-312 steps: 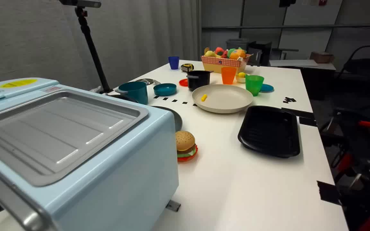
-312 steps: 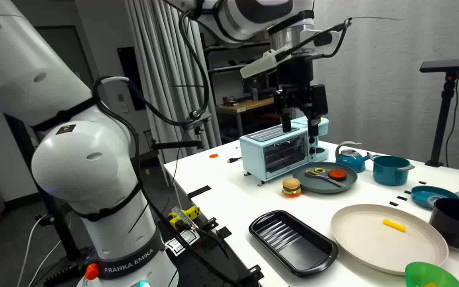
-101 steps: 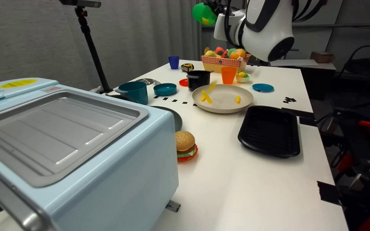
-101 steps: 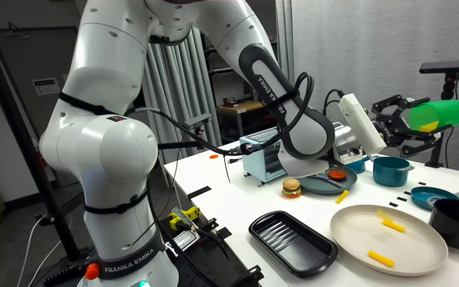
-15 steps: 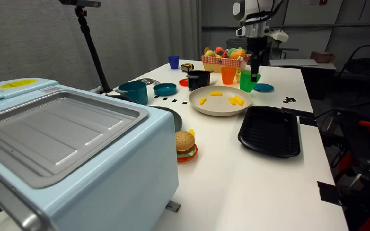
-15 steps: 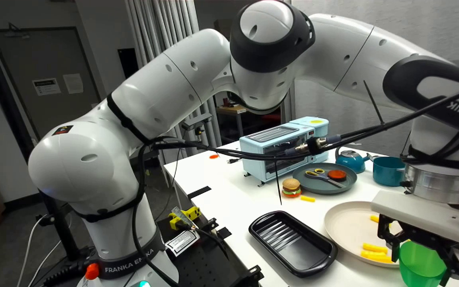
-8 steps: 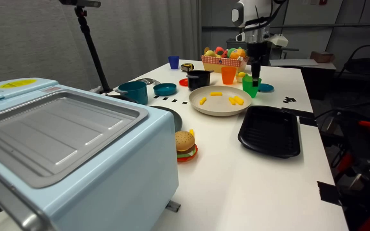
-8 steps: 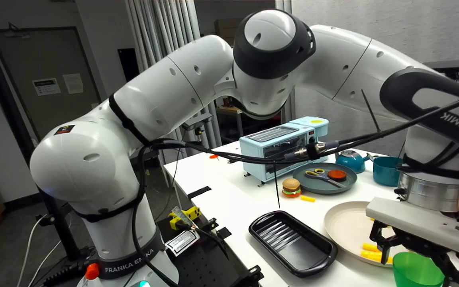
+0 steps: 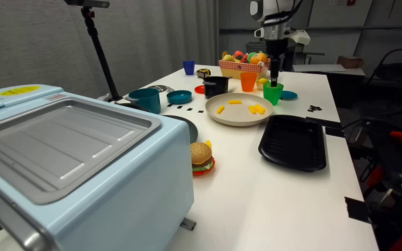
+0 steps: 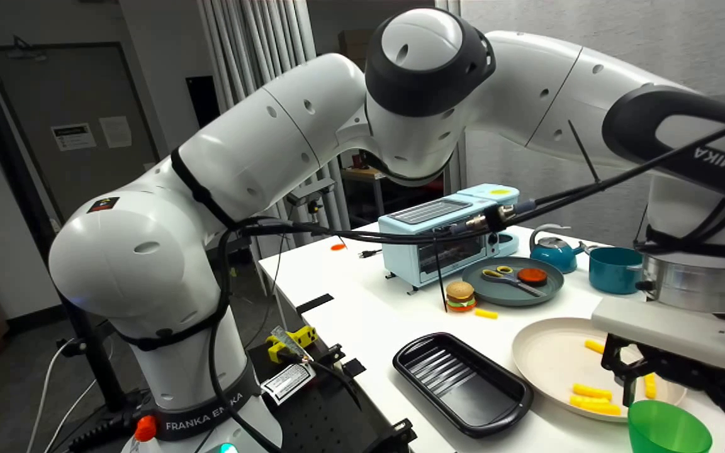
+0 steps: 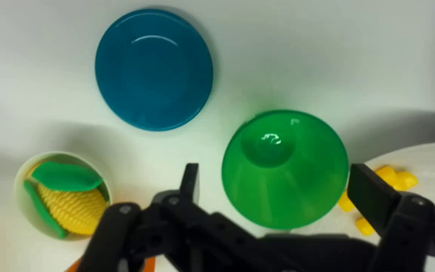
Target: Pour the contents from the green cup onto the brown plate
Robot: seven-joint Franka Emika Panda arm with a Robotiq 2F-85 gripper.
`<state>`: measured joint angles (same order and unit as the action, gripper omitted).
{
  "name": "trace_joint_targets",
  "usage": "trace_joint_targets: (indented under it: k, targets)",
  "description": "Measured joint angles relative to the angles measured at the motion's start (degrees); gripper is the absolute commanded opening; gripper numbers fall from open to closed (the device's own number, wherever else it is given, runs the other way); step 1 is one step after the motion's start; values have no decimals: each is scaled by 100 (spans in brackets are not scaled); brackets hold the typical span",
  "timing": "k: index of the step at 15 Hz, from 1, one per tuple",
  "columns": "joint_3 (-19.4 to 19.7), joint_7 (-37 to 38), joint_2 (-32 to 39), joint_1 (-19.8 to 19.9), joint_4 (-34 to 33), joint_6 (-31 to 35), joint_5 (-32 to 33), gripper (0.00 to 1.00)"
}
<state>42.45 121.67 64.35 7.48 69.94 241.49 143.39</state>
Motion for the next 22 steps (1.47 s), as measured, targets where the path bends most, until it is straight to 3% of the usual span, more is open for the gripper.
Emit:
trace_joint_targets:
  k: [12,22]
  targets:
    - [-2,-90,-1095,-135,-466,-10,-32,100]
    - [-164,-194,-1263,-136,-439,-10,-32,100]
